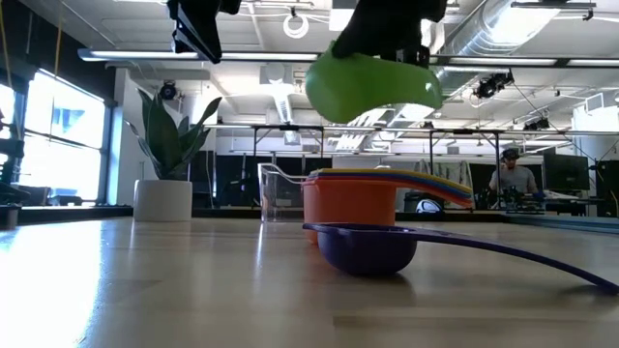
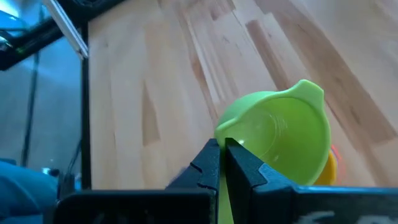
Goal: Nest measuring cups in basket
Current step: Stack the green measuring cup on top of the yellow measuring cup
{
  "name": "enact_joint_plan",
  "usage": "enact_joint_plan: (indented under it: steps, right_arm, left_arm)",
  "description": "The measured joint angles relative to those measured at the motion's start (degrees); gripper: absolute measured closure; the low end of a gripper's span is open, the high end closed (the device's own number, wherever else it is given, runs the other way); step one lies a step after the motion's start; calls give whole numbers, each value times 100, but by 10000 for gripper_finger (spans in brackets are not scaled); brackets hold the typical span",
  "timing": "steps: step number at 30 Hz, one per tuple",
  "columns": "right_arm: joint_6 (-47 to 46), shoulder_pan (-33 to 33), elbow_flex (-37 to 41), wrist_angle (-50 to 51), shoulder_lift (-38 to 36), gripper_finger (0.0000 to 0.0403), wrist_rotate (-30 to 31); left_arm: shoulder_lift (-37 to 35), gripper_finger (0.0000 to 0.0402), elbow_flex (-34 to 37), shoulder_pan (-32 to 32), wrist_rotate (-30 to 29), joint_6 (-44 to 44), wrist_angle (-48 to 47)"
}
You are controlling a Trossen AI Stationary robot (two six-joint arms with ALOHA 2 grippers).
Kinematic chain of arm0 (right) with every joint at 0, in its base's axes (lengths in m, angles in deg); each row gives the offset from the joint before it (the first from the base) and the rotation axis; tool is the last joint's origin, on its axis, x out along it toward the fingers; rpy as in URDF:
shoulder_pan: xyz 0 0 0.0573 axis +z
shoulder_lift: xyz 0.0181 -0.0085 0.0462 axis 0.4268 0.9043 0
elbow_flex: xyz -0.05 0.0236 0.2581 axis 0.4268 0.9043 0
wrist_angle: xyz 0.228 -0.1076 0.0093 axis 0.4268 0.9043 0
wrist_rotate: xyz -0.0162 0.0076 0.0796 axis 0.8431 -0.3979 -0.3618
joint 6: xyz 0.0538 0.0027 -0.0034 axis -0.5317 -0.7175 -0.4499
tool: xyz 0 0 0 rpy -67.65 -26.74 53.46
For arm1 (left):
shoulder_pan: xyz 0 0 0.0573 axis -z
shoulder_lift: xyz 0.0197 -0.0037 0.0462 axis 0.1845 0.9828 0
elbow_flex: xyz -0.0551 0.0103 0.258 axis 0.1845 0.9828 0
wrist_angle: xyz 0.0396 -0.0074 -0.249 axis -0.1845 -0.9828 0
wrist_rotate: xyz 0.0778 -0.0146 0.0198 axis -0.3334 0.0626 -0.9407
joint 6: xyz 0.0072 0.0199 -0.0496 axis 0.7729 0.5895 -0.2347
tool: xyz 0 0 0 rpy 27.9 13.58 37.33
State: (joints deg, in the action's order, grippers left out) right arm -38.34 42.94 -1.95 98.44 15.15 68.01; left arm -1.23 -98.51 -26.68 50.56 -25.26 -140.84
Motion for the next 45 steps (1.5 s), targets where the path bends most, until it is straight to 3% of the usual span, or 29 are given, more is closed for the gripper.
enact_joint_plan:
  steps: [12, 26, 45]
  right_arm:
    - [106, -182, 0, 144, 74, 403, -76]
    - [253, -549, 2, 304, 338, 403, -902]
    - [686, -554, 2, 594, 453, 397, -993]
  left_arm:
    - [0, 353, 0, 251, -2, -408, -35]
    - [0, 353, 0, 684, -3, -456, -32]
    - [-2, 353, -2, 727, -7, -447, -37]
